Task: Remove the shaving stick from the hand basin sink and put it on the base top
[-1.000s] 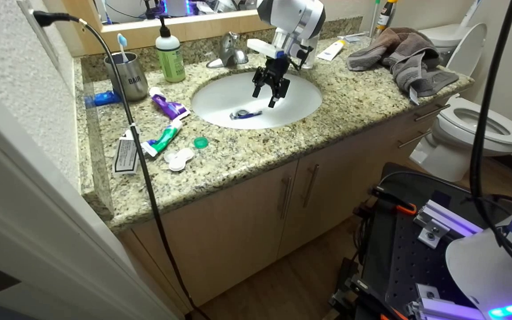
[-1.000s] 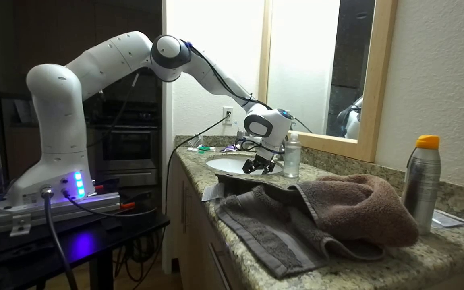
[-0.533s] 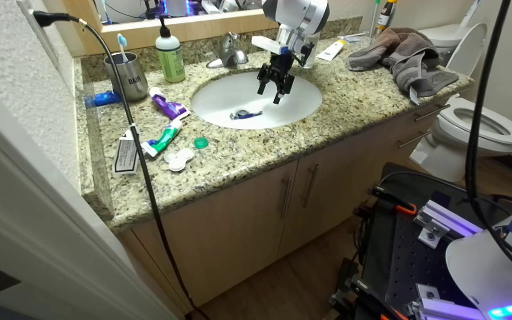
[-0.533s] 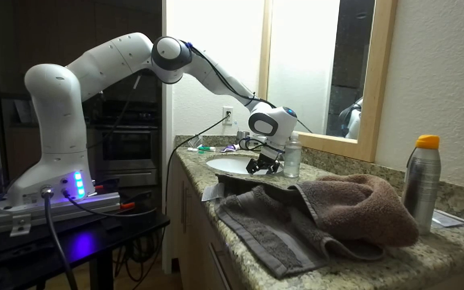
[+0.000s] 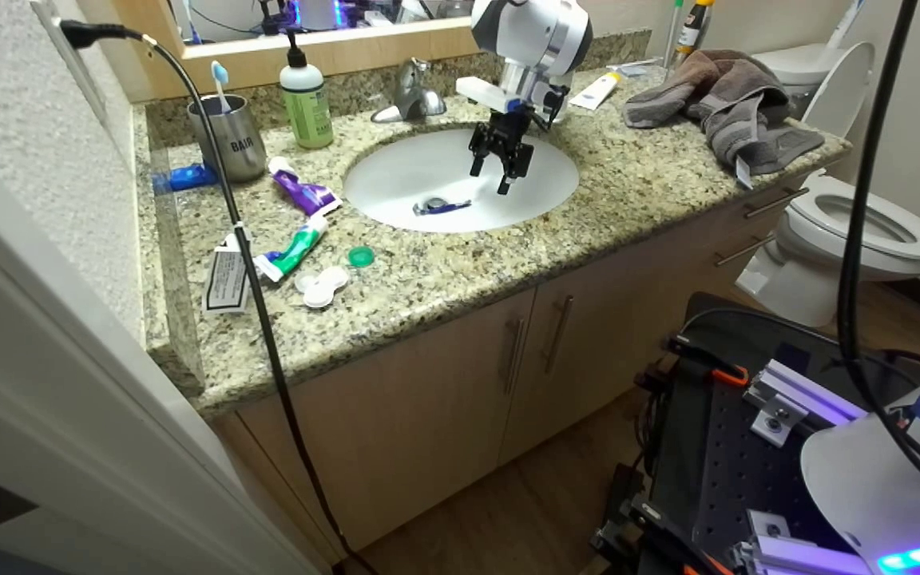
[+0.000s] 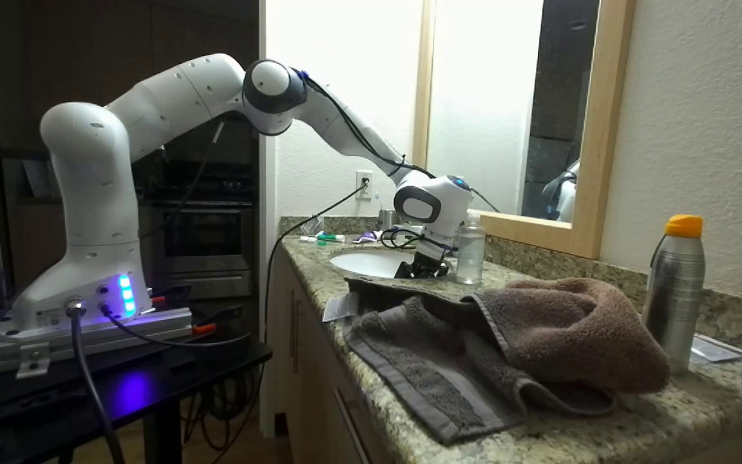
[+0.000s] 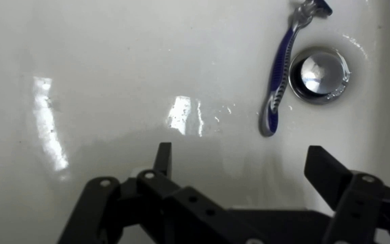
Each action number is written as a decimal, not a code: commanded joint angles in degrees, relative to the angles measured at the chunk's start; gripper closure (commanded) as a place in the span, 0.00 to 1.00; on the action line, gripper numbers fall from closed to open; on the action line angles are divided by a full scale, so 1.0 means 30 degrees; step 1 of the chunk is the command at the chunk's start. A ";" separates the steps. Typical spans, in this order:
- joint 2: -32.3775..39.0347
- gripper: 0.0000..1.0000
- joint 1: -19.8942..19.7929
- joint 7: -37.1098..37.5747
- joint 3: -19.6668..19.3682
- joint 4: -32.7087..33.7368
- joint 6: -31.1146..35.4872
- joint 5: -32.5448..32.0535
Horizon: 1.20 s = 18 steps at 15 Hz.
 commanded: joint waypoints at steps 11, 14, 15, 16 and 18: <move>0.2236 0.00 0.0032 0.2640 0.0555 0.1990 0.1145 -0.0248; 0.2592 0.00 -0.0456 0.1987 0.1277 0.2623 0.0516 -0.0014; 0.2716 0.00 -0.0616 0.1964 0.1511 0.2935 0.0248 0.0069; 0.2877 0.00 -0.0678 0.2042 0.1617 0.3168 0.0292 0.0121; 0.3167 0.00 -0.1146 0.2031 0.1711 0.3941 -0.0096 0.0052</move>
